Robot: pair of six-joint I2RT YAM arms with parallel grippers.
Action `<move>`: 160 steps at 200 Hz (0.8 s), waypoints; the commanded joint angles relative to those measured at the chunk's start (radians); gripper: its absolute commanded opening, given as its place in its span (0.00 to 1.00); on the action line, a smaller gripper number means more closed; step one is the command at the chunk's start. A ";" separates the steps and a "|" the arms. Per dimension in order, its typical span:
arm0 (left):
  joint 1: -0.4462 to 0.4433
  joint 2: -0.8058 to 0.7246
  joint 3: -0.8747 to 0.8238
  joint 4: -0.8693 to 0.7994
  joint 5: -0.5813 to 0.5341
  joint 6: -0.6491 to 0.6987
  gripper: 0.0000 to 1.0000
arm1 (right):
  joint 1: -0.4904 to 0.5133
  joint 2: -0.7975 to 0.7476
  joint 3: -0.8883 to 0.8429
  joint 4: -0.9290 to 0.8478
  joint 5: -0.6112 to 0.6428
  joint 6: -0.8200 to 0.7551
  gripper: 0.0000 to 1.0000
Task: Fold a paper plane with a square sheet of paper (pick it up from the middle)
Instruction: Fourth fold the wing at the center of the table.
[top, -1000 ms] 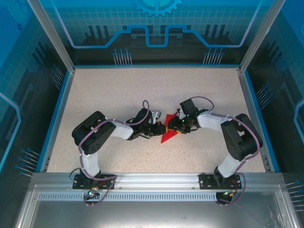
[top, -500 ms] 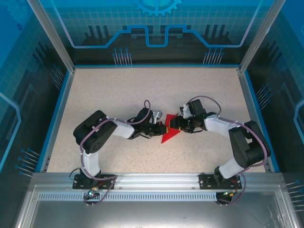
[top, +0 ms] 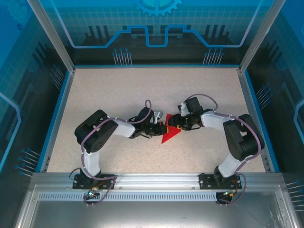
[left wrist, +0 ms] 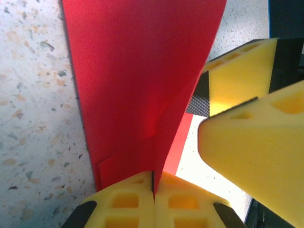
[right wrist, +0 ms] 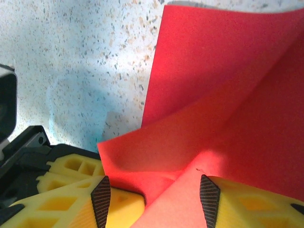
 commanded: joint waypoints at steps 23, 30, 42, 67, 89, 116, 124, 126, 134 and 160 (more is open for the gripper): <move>0.001 0.016 0.026 -0.040 0.034 0.037 0.03 | 0.012 0.041 0.031 -0.038 0.061 -0.001 0.52; 0.001 0.016 0.026 -0.042 0.032 0.038 0.03 | 0.015 0.046 0.035 -0.054 0.079 0.002 0.52; 0.000 0.016 0.026 -0.042 0.030 0.039 0.03 | 0.018 0.056 0.040 -0.074 0.103 0.011 0.50; 0.001 0.016 0.026 -0.042 0.029 0.036 0.05 | 0.027 0.087 0.043 -0.122 0.156 0.030 0.49; 0.001 0.008 0.023 -0.043 0.029 0.036 0.09 | 0.036 0.115 0.081 -0.159 0.187 0.049 0.48; 0.004 -0.028 0.008 -0.045 0.030 0.035 0.19 | 0.042 0.140 0.093 -0.201 0.226 0.069 0.48; 0.007 -0.043 -0.001 -0.049 0.030 0.037 0.21 | 0.043 0.147 0.094 -0.209 0.230 0.074 0.48; 0.007 -0.047 -0.002 -0.049 0.032 0.037 0.22 | 0.043 0.148 0.095 -0.210 0.231 0.075 0.48; 0.010 -0.062 -0.013 -0.053 0.031 0.038 0.24 | 0.044 0.151 0.098 -0.216 0.235 0.078 0.48; 0.023 -0.124 -0.056 -0.067 0.017 0.042 0.25 | 0.049 0.162 0.107 -0.237 0.247 0.083 0.48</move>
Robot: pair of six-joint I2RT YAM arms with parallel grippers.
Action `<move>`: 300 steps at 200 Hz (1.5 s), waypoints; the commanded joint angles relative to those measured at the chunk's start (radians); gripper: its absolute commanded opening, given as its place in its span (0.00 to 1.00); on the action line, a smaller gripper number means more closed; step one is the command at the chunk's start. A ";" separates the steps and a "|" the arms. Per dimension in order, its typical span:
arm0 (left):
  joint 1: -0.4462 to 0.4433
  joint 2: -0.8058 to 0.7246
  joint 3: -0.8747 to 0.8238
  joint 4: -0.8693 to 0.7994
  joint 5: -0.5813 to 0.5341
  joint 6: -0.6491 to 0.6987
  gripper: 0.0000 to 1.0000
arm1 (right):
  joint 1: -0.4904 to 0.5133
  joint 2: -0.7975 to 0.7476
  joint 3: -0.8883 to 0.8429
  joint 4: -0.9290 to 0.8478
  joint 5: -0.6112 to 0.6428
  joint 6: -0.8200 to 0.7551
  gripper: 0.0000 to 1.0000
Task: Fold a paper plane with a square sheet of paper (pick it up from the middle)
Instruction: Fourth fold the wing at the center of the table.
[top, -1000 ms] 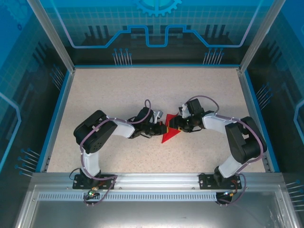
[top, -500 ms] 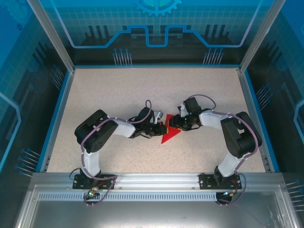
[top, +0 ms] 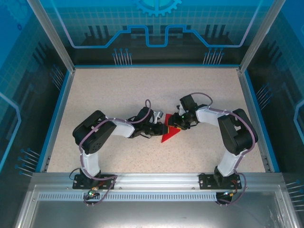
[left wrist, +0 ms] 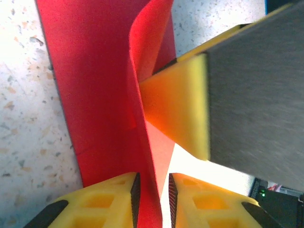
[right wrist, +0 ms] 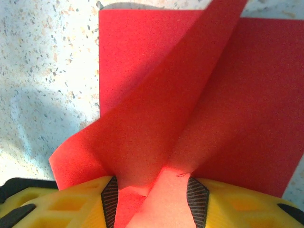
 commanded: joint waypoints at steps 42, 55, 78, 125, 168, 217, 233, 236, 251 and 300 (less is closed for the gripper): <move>0.022 -0.146 -0.076 -0.034 -0.034 0.033 0.25 | 0.018 0.074 -0.005 -0.094 0.119 0.020 0.48; 0.021 -0.143 -0.075 0.002 -0.010 0.025 0.24 | 0.018 0.077 -0.003 -0.098 0.121 0.022 0.48; 0.010 -0.128 -0.065 0.056 0.032 0.006 0.24 | 0.019 0.080 0.000 -0.101 0.124 0.031 0.49; -0.023 -0.096 -0.036 0.059 0.030 0.012 0.23 | 0.023 0.091 0.004 -0.108 0.124 0.043 0.51; -0.030 -0.061 -0.014 0.035 0.016 0.010 0.23 | 0.026 0.098 0.006 -0.115 0.126 0.050 0.54; -0.031 -0.053 0.013 -0.061 -0.058 0.048 0.20 | 0.025 0.101 0.007 -0.121 0.131 0.054 0.54; -0.032 -0.052 0.017 -0.079 -0.073 0.058 0.19 | 0.025 0.105 0.007 -0.126 0.138 0.054 0.53; -0.032 -0.052 0.019 -0.081 -0.075 0.057 0.19 | 0.025 0.105 0.008 -0.128 0.140 0.054 0.53; -0.031 -0.046 0.021 -0.091 -0.087 0.060 0.18 | 0.027 0.111 0.014 -0.143 0.156 0.054 0.53; -0.031 -0.026 0.030 -0.096 -0.092 0.062 0.17 | 0.047 0.135 0.035 -0.182 0.208 0.054 0.50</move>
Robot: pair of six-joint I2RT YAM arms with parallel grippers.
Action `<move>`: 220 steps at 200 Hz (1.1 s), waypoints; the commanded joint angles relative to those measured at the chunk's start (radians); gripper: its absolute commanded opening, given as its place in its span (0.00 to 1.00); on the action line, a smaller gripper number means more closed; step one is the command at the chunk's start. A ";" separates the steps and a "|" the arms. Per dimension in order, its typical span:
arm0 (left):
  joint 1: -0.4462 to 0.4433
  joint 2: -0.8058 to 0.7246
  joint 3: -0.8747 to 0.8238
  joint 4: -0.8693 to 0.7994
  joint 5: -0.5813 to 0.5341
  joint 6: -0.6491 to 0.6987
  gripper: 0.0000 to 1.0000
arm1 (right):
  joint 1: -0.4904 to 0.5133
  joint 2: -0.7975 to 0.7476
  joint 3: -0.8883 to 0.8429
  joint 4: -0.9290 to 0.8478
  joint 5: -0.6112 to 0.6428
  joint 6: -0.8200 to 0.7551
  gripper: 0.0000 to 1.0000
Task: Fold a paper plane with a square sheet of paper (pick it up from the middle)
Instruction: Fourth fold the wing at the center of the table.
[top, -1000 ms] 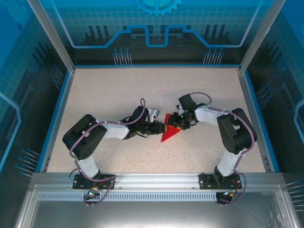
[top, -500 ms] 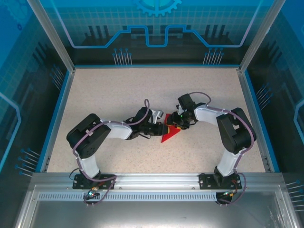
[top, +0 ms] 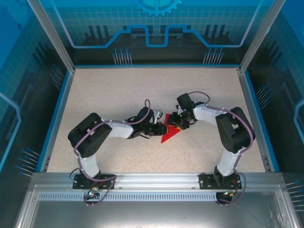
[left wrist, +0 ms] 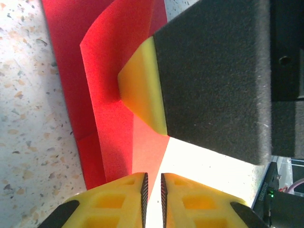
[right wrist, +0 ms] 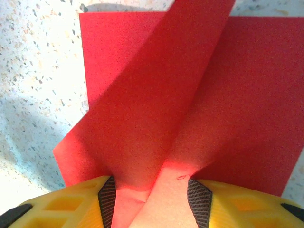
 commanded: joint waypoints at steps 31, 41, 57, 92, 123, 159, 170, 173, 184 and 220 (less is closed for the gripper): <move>-0.004 0.034 0.031 -0.032 -0.023 0.028 0.16 | 0.026 0.110 -0.023 -0.108 0.157 0.010 0.49; -0.005 0.037 0.031 -0.034 -0.025 0.028 0.16 | 0.028 0.113 -0.021 -0.112 0.160 0.010 0.49; -0.004 0.039 0.031 -0.043 -0.032 0.028 0.15 | 0.031 0.119 -0.016 -0.121 0.168 0.015 0.49; -0.004 0.050 0.037 -0.054 -0.040 0.032 0.13 | 0.037 0.131 -0.006 -0.135 0.175 0.016 0.48; -0.005 0.059 0.041 -0.064 -0.046 0.035 0.13 | 0.040 0.141 0.000 -0.146 0.183 0.018 0.47; -0.004 0.062 0.041 -0.070 -0.052 0.038 0.12 | 0.052 0.155 0.013 -0.164 0.209 0.021 0.46; -0.004 0.063 0.042 -0.073 -0.054 0.038 0.12 | 0.057 0.159 0.018 -0.172 0.219 0.022 0.46; -0.004 0.064 0.041 -0.073 -0.055 0.038 0.12 | 0.058 0.159 0.019 -0.174 0.221 0.022 0.46; -0.004 0.065 0.044 -0.079 -0.057 0.039 0.12 | 0.061 0.165 0.026 -0.181 0.230 0.023 0.46; -0.004 0.062 0.046 -0.100 -0.069 0.045 0.11 | 0.073 0.187 0.040 -0.198 0.251 0.027 0.44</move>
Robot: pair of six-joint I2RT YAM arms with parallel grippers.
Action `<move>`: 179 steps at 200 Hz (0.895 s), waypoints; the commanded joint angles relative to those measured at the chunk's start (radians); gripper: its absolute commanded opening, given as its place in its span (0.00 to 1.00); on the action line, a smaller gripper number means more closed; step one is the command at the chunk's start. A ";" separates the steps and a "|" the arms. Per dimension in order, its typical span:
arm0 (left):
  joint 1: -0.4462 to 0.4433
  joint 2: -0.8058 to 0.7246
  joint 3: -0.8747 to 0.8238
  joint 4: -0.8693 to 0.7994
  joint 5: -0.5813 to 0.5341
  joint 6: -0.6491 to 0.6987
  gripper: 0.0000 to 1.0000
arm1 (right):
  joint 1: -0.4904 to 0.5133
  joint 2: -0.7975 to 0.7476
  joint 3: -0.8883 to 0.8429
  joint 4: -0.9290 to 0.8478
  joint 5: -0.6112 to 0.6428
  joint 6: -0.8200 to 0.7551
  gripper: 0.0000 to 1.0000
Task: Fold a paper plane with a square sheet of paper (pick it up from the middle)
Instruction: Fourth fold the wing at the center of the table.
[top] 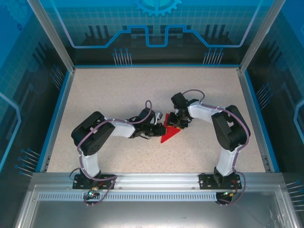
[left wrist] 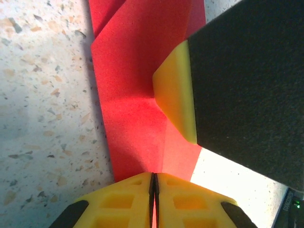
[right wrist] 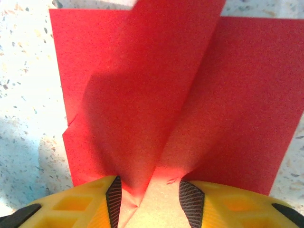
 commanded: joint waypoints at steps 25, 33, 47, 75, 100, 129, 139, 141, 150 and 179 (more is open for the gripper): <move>-0.005 0.015 0.022 -0.071 -0.039 0.030 0.10 | 0.022 0.142 -0.054 -0.069 0.125 0.013 0.43; -0.006 0.012 0.020 -0.074 -0.042 0.032 0.10 | 0.024 0.147 -0.053 -0.072 0.131 0.016 0.43; -0.007 0.004 0.021 -0.080 -0.042 0.037 0.10 | 0.025 0.157 -0.052 -0.072 0.135 0.019 0.43; -0.007 -0.025 0.025 -0.095 -0.039 0.048 0.10 | 0.030 0.172 -0.049 -0.075 0.138 0.024 0.43; -0.007 -0.075 0.011 -0.081 -0.047 0.046 0.11 | 0.033 0.182 -0.045 -0.077 0.138 0.025 0.43; -0.006 -0.115 -0.004 -0.060 -0.054 0.038 0.08 | 0.036 0.185 -0.043 -0.073 0.133 0.026 0.43; -0.007 -0.115 -0.013 -0.033 -0.043 0.027 0.08 | 0.035 0.186 -0.043 -0.071 0.131 0.024 0.44; -0.006 -0.115 -0.015 -0.026 -0.040 0.023 0.08 | 0.034 0.186 -0.043 -0.071 0.130 0.023 0.44; -0.007 -0.109 -0.021 -0.004 -0.031 0.014 0.07 | 0.035 0.183 -0.044 -0.070 0.129 0.024 0.44; -0.006 -0.089 -0.023 0.024 -0.011 0.004 0.07 | 0.035 0.181 -0.048 -0.065 0.119 0.024 0.45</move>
